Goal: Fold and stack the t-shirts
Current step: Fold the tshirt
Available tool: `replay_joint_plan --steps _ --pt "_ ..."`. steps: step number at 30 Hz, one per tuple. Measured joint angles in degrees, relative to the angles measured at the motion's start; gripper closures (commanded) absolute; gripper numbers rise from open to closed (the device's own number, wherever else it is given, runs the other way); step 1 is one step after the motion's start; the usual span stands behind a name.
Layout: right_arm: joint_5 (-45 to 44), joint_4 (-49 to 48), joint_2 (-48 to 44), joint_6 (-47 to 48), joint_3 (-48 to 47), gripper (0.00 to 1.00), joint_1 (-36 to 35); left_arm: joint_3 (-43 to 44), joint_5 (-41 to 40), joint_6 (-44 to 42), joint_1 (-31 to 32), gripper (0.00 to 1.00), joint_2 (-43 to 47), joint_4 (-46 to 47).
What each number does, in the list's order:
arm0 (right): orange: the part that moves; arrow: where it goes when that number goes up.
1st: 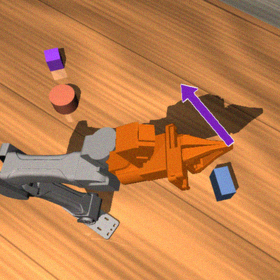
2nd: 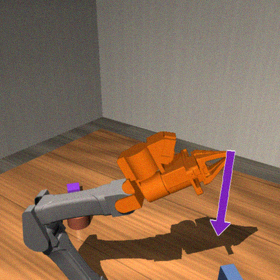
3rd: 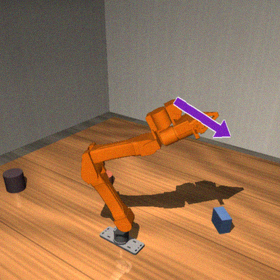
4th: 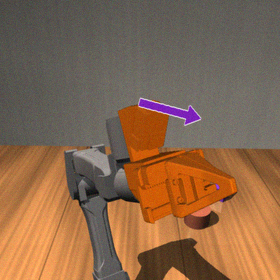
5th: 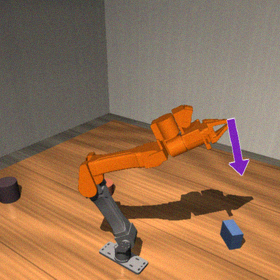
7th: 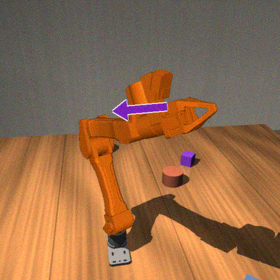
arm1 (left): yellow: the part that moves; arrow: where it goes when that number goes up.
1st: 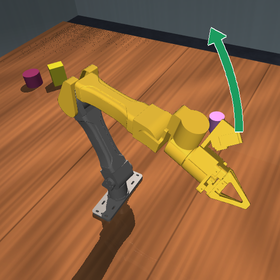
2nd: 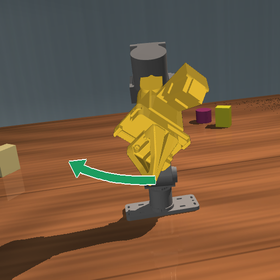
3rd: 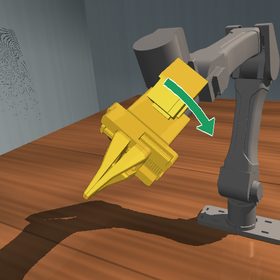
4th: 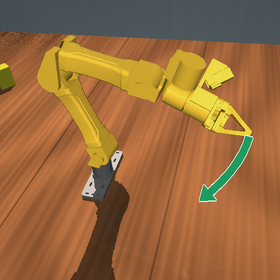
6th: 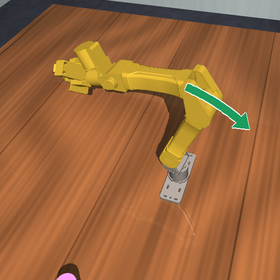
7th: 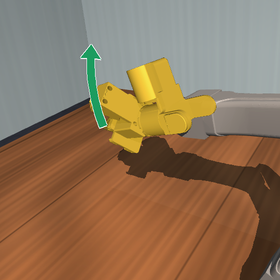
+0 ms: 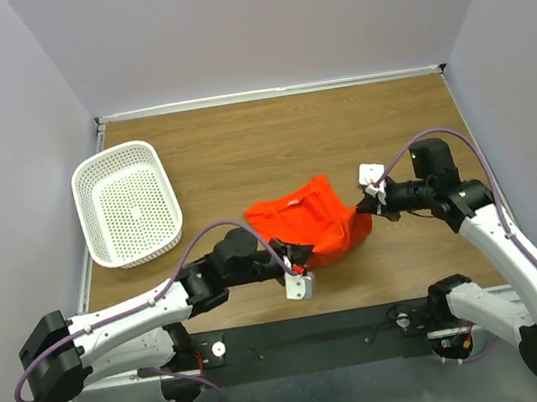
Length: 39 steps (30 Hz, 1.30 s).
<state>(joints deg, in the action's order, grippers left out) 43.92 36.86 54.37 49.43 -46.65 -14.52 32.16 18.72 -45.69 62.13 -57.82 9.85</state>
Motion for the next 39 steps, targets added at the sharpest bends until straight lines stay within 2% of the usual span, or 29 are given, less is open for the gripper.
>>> replay_joint_plan --steps 4,13,21,26,28,33,39 --pt "-0.70 0.74 0.50 0.11 -0.04 0.99 0.00 -1.05 -1.11 2.93 1.25 1.00 0.24 -1.33" --pt "-0.70 1.55 11.37 1.75 -2.03 1.00 0.00 -2.19 -2.36 6.64 1.38 1.00 -0.50 -2.86" --pt "0.02 1.73 14.16 2.05 -5.79 0.99 0.00 -2.19 -4.09 8.96 1.40 1.00 2.38 -4.04" --pt "1.16 -1.95 20.68 -1.88 -12.13 0.99 -0.04 -2.51 -10.67 8.46 1.09 1.00 4.63 -2.78" --pt "1.92 -5.16 26.32 -5.09 -16.39 1.00 -0.11 -2.62 -13.27 7.74 -0.83 1.00 4.00 -1.86" --pt "3.13 -10.36 40.46 -10.80 -27.63 1.00 -0.98 -2.62 -16.87 6.32 -10.32 1.00 -1.53 0.39" --pt "3.45 -13.35 51.47 -14.99 -35.50 0.99 -2.43 -2.60 -17.46 5.75 -15.06 1.00 -5.62 1.22"
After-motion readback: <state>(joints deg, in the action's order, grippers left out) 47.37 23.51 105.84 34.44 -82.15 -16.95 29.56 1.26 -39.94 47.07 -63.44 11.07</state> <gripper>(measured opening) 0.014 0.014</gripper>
